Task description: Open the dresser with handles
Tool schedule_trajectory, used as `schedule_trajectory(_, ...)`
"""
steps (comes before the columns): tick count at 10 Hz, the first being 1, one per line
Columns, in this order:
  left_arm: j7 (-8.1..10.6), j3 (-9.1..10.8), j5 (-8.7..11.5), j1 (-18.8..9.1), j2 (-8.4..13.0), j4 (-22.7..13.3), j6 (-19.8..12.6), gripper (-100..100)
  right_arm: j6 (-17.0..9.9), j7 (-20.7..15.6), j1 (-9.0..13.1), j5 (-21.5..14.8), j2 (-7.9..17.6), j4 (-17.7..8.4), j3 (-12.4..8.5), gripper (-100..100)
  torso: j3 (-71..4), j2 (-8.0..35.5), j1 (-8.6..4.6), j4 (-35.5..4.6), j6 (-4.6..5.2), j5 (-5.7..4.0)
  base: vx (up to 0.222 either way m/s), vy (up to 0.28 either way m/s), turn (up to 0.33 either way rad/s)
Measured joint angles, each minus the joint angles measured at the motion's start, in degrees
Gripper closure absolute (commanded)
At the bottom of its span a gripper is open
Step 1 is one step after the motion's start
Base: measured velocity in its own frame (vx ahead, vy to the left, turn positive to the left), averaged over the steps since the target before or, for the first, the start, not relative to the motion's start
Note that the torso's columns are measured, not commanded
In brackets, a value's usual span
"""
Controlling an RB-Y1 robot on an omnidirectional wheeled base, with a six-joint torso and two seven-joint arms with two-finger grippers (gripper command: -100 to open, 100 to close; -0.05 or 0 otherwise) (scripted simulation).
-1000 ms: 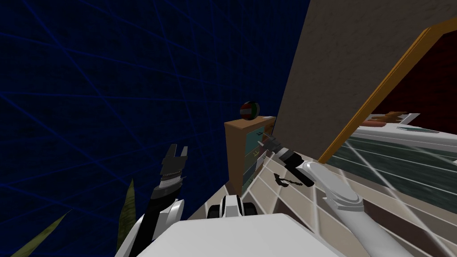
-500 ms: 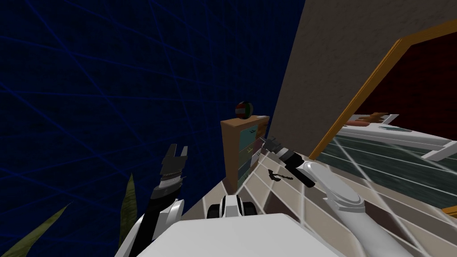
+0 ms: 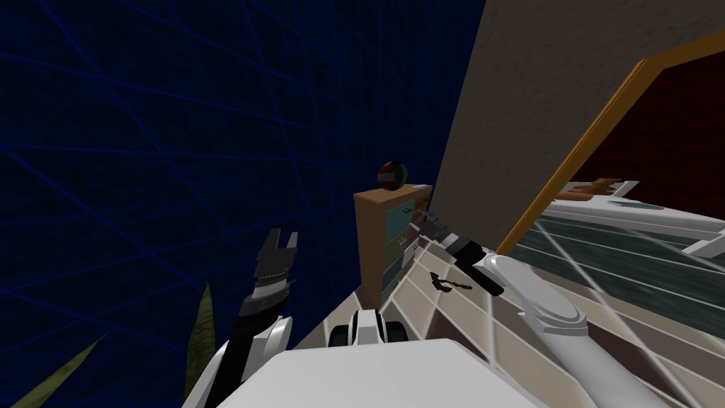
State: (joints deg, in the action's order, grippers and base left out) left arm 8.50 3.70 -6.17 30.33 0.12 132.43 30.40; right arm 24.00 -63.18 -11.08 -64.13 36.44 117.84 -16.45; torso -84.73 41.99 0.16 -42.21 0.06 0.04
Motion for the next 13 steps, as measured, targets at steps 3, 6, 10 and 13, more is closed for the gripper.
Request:
schedule_trajectory(3, 0.0, -0.06, -0.01, 0.05, -0.06, 0.06, 0.0, 0, -0.32, 1.18, 0.27, -0.09, 1.82, -0.09, -0.63, -100, 0.21, 0.32, -0.07, -0.1, -0.02, -0.02, 0.053, 0.044, 0.002)
schedule_trajectory(6, 0.0, -0.11, -0.02, 0.08, -0.1, 0.09, -0.01, 0, -0.24, 1.51, 0.22, 0.07, 2.02, 0.14, -0.74, 100, 0.29, 0.52, -0.33, -0.13, -0.01, -0.08, -0.071, -0.068, -0.041)
schedule_trajectory(10, 0.0, -0.16, -0.02, 0.02, -0.12, 0.1, -0.01, 0, 0.27, 1.89, -0.02, 0.48, 2.3, 0.69, -0.97, -100, 0.08, 0.13, 0.11, -0.04, -0.1, 0.03, -0.087, -0.063, -0.016)
schedule_trajectory(13, 0.0, -0.17, -0.02, 0.05, -0.13, 0.12, 0.0, 0, -0.1, 1.51, -0.05, -0.07, 2.25, 0.35, -0.79, -100, -0.11, -0.1, 0.01, 0.06, -0.08, 0.01, 0.146, 0.074, 0.037)
